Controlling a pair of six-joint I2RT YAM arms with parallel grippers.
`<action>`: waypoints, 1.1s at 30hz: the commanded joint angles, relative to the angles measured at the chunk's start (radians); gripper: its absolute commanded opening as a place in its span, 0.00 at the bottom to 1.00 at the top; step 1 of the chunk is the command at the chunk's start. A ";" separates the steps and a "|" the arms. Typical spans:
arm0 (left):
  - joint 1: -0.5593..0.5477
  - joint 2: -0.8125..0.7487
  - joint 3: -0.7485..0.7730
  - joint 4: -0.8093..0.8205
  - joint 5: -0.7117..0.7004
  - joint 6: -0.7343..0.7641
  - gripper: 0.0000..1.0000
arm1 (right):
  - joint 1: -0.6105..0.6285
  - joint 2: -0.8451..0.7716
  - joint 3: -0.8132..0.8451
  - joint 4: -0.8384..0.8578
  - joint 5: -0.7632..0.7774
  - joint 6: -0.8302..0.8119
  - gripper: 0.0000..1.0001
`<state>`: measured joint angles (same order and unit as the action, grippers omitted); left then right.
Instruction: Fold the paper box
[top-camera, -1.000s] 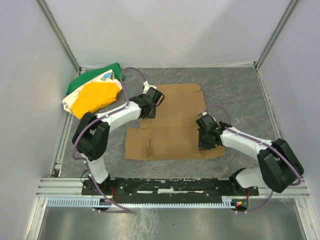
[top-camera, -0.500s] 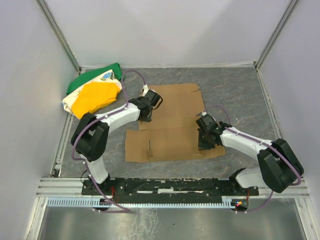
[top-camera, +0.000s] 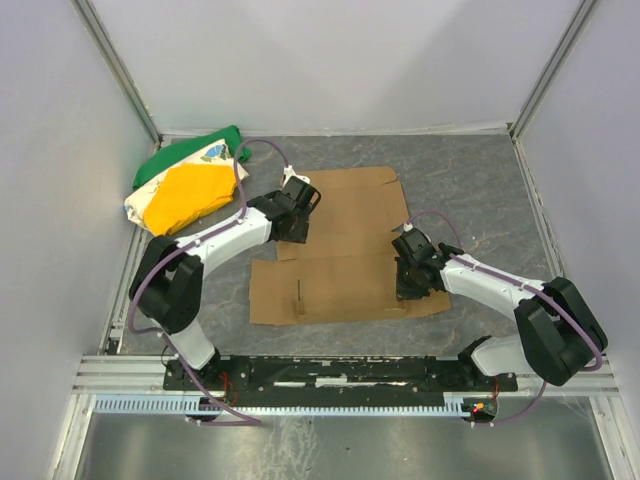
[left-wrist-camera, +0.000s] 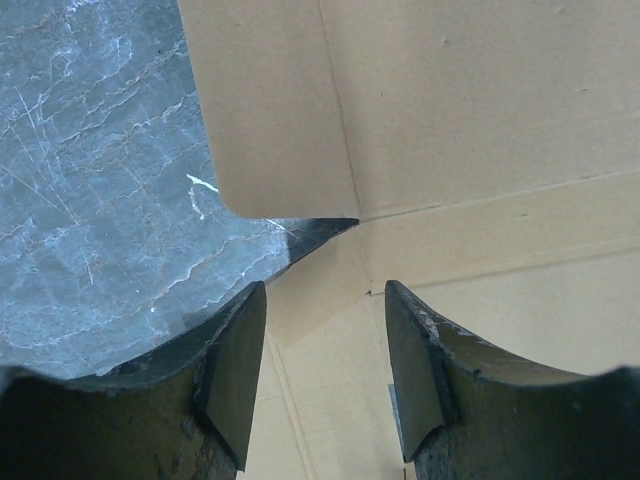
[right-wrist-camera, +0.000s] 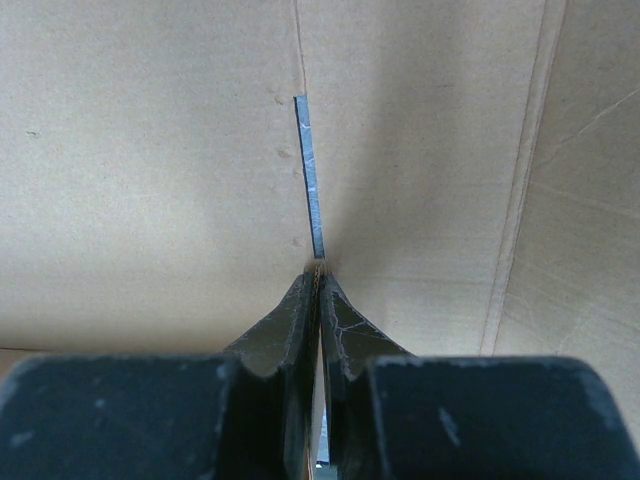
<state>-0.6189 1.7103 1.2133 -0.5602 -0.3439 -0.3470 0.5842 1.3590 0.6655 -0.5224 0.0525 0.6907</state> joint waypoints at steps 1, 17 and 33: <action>0.024 -0.067 -0.017 0.011 0.055 0.040 0.58 | 0.000 -0.008 0.005 0.028 -0.006 -0.004 0.14; 0.077 -0.033 -0.068 0.055 0.142 0.010 0.53 | 0.000 -0.006 0.000 0.036 -0.011 -0.006 0.14; 0.073 -0.057 -0.148 0.114 0.279 -0.106 0.15 | 0.001 0.005 0.002 0.051 -0.021 0.004 0.14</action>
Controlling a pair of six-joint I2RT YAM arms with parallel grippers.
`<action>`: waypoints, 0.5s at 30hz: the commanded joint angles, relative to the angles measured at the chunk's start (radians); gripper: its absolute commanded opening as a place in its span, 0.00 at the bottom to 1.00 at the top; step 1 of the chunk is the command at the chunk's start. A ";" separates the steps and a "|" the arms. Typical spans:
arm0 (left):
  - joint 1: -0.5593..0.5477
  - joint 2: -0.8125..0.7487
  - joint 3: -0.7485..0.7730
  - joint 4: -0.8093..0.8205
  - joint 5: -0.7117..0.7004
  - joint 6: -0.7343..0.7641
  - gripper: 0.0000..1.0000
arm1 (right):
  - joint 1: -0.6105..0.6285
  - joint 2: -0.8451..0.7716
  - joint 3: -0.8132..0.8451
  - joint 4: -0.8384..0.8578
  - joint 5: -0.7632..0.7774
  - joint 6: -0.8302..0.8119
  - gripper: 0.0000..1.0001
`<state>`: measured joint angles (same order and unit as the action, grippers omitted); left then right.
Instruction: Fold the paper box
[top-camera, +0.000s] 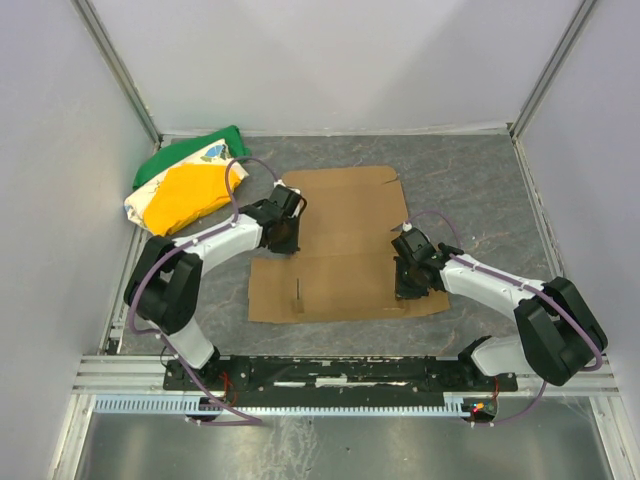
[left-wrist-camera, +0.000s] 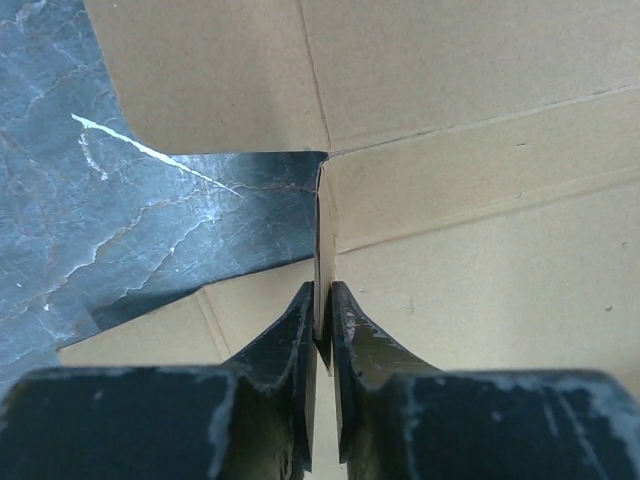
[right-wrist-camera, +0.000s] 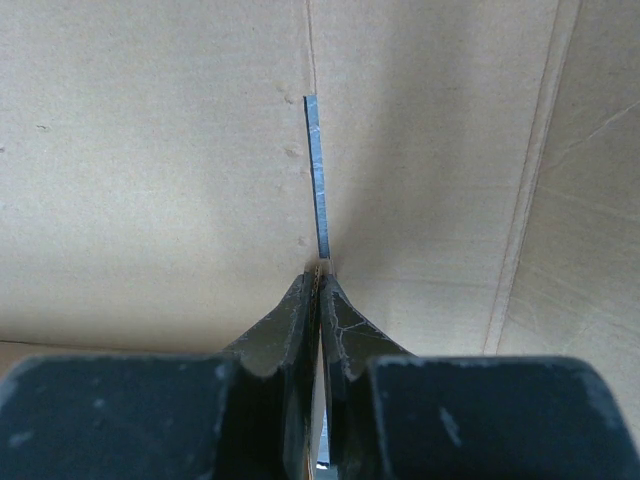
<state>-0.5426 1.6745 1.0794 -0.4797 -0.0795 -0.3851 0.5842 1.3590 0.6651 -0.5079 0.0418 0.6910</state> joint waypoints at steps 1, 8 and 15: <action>-0.009 -0.020 -0.017 0.038 0.008 -0.078 0.12 | 0.001 0.006 0.002 0.039 -0.011 0.003 0.14; -0.190 -0.082 -0.080 0.069 -0.286 -0.135 0.04 | 0.000 0.029 0.001 0.051 -0.008 0.017 0.14; -0.276 -0.068 -0.192 0.094 -0.409 -0.192 0.03 | 0.000 0.052 -0.001 0.065 -0.007 0.025 0.14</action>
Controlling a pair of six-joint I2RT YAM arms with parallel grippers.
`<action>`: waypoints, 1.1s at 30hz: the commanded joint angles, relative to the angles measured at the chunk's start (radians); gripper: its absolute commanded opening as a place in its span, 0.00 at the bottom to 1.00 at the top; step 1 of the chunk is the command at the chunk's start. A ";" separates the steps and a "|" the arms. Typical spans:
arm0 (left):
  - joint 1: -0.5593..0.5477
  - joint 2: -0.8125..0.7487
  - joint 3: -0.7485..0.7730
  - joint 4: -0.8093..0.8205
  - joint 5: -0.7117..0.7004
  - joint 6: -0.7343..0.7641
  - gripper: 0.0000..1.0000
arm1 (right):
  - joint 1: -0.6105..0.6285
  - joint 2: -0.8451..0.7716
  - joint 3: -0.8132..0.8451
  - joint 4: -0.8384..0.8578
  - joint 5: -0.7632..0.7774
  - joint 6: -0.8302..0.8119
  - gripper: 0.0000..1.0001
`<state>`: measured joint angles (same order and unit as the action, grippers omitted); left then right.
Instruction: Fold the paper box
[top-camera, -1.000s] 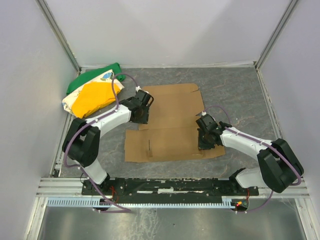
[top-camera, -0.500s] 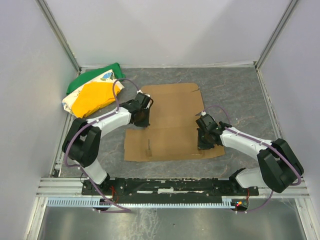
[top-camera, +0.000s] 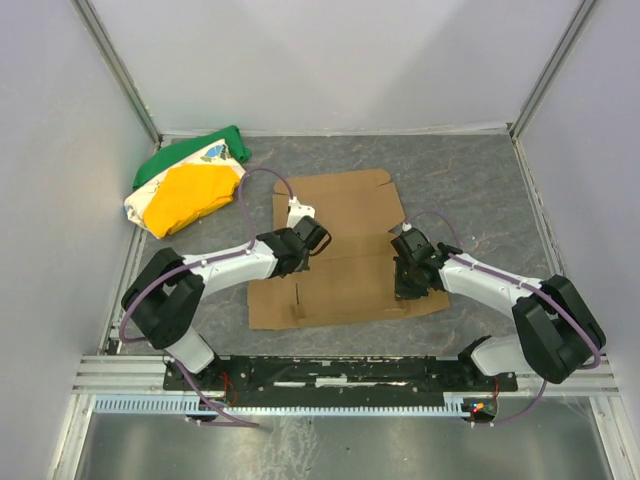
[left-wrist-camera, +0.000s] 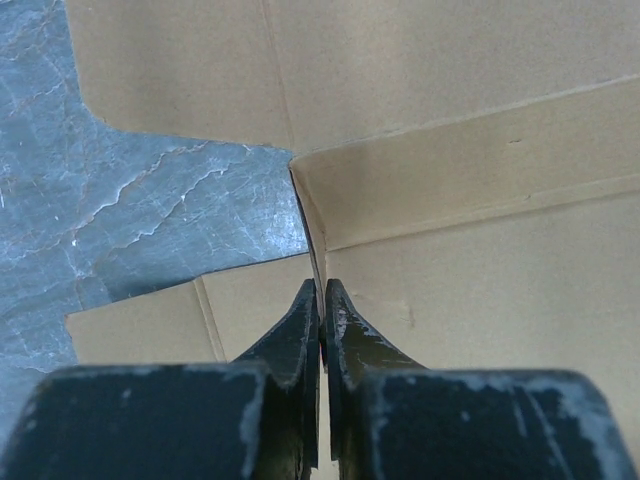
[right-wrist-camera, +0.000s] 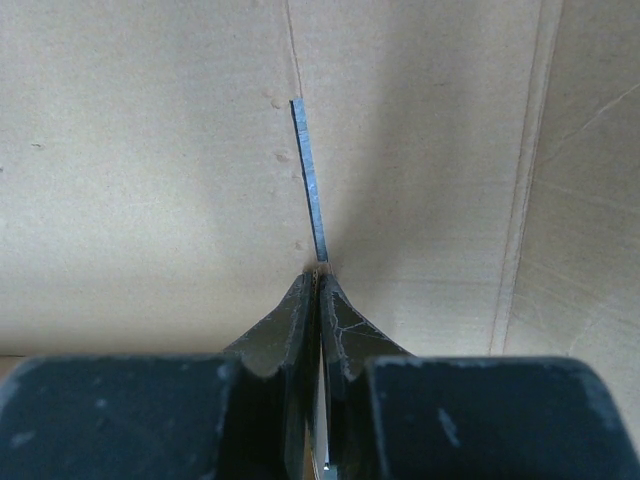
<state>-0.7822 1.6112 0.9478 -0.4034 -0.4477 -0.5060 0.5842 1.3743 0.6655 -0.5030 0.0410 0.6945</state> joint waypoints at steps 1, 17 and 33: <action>-0.041 0.000 -0.076 0.023 -0.055 -0.079 0.03 | 0.001 0.038 -0.001 0.061 -0.008 0.021 0.14; -0.072 0.007 -0.216 0.154 -0.123 -0.151 0.03 | -0.015 -0.146 0.241 -0.228 0.226 -0.145 0.59; -0.086 -0.019 -0.235 0.179 -0.120 -0.184 0.03 | -0.061 0.024 0.322 -0.238 0.120 -0.125 0.46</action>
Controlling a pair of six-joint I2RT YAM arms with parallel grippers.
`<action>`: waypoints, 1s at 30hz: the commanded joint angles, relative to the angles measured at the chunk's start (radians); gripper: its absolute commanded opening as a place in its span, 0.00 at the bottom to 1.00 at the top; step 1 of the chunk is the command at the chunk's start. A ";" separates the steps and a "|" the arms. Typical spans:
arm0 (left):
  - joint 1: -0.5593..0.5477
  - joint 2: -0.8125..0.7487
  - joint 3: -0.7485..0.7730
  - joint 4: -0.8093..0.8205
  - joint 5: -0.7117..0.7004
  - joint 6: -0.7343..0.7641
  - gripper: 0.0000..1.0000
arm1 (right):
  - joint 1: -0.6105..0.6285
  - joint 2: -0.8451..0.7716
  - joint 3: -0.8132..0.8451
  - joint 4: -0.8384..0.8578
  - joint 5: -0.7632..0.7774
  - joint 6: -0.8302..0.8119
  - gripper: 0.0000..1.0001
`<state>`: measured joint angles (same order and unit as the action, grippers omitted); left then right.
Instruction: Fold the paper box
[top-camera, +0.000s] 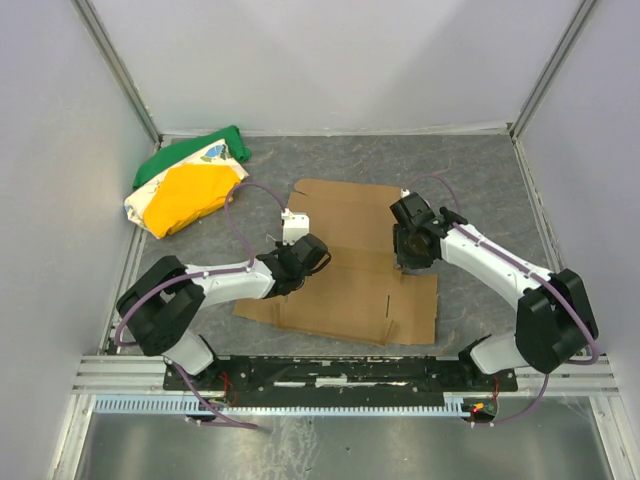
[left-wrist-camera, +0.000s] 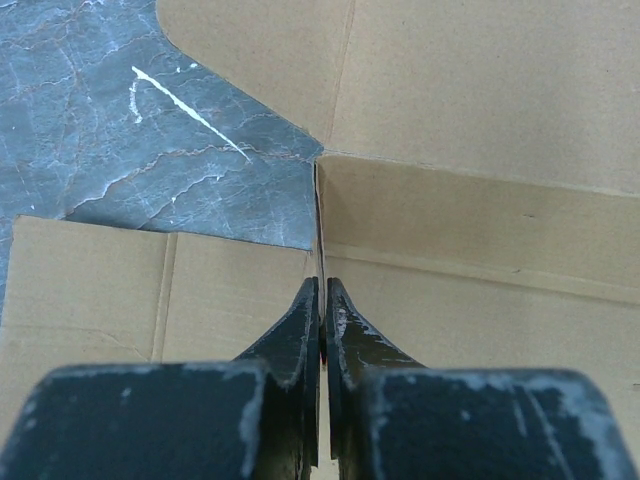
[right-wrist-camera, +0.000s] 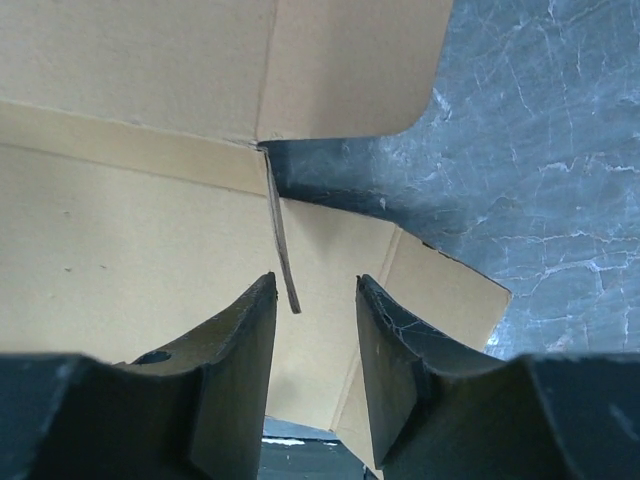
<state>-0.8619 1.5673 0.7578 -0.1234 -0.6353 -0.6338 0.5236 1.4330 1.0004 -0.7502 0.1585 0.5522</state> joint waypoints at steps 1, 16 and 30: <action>-0.007 0.024 -0.044 -0.100 0.069 -0.056 0.03 | 0.000 -0.031 -0.016 0.015 -0.002 0.017 0.44; -0.023 -0.166 0.028 -0.281 -0.024 -0.108 0.49 | 0.009 -0.003 -0.042 0.108 -0.061 0.010 0.02; -0.055 -0.430 0.051 -0.147 0.319 0.084 0.63 | 0.136 -0.071 -0.244 0.221 -0.051 0.105 0.02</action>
<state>-0.8970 1.1469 0.7746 -0.3298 -0.4530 -0.6453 0.6296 1.3712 0.8070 -0.5411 0.1020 0.6140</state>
